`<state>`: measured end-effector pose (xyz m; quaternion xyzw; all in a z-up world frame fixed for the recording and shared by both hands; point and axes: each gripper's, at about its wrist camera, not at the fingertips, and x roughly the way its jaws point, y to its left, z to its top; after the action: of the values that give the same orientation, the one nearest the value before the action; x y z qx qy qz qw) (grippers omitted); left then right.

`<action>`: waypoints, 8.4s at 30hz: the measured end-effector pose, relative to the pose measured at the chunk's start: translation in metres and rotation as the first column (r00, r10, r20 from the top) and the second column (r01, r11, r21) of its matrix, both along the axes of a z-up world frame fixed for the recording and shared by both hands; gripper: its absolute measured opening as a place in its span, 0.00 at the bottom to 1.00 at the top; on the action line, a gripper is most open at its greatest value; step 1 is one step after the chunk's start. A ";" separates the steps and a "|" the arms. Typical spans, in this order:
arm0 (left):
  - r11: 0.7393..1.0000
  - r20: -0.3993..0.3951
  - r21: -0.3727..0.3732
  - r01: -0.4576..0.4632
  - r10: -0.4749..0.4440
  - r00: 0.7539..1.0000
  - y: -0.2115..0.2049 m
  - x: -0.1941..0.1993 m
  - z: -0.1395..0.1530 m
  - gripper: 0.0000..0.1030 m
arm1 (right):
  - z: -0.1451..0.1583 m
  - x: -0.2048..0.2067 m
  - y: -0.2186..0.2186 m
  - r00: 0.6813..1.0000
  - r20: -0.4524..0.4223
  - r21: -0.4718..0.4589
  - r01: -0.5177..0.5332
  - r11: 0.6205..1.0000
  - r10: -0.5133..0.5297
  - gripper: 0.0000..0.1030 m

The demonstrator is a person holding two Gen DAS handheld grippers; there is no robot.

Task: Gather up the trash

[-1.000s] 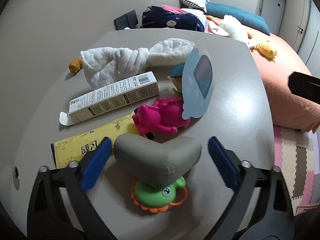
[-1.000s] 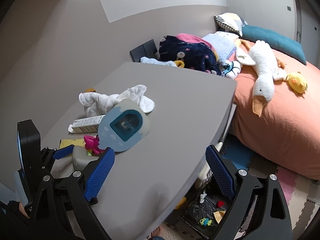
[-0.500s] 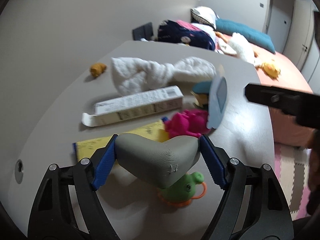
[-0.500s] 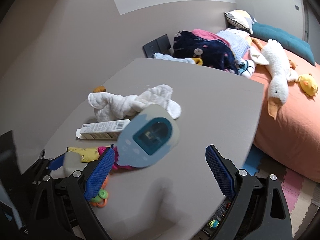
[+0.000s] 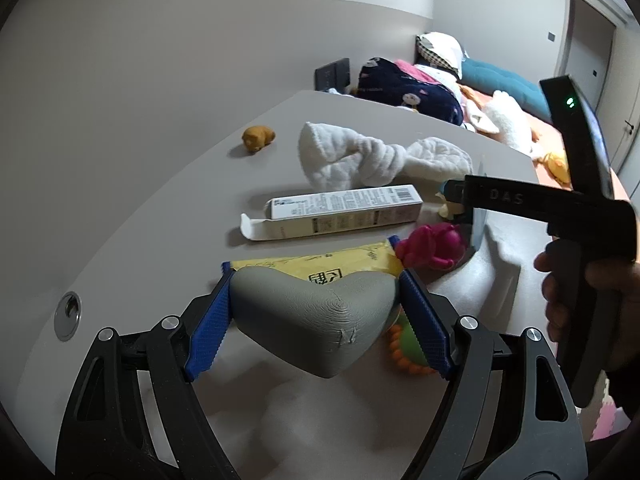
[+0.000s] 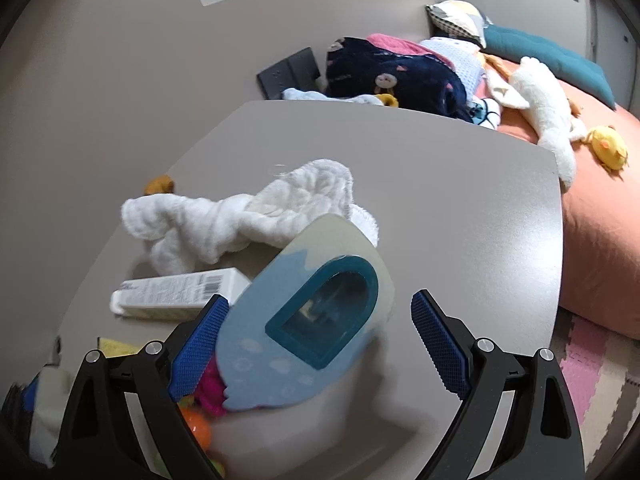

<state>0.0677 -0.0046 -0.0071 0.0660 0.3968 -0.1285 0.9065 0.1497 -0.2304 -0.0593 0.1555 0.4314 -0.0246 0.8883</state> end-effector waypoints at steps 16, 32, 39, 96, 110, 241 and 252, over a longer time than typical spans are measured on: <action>0.999 0.008 -0.027 -0.038 0.039 0.999 0.008 0.004 0.004 0.75 | -0.011 0.004 -0.002 0.999 -0.020 -0.010 -0.049 0.999 0.049 0.68; 0.999 0.074 -0.033 0.029 -0.027 0.997 -0.031 -0.018 0.030 0.75 | 0.038 -0.044 -0.029 0.994 0.073 0.033 -0.080 0.996 0.077 0.68; 0.995 0.083 -0.041 0.096 -0.092 0.992 -0.063 -0.028 0.034 0.75 | 0.050 -0.073 -0.054 0.994 0.092 0.022 -0.064 0.998 0.062 0.68; 0.805 0.075 -0.022 0.593 -0.590 0.804 -0.278 -0.114 0.038 0.75 | 0.073 -0.257 -0.232 0.941 0.124 0.001 0.318 0.948 -0.316 0.69; 0.764 0.018 -0.010 0.645 -0.645 0.764 -0.307 -0.117 0.020 0.75 | 0.059 -0.269 -0.247 0.932 0.075 0.004 0.355 0.935 -0.355 0.69; 0.978 -0.210 -0.009 -0.210 0.204 0.956 0.025 -0.009 -0.044 0.44 | -0.016 0.000 0.062 0.877 -0.072 -0.130 -0.480 0.868 0.474 0.47; 0.986 -0.180 -0.030 -0.166 0.158 0.971 0.012 -0.017 -0.033 0.44 | -0.010 -0.020 0.041 0.896 -0.074 -0.056 -0.443 0.895 0.439 0.47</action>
<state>0.0511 0.0079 -0.0398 0.0013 0.4769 -0.0685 0.8763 0.1299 -0.1898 -0.0696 0.0212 0.4804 0.1574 0.8626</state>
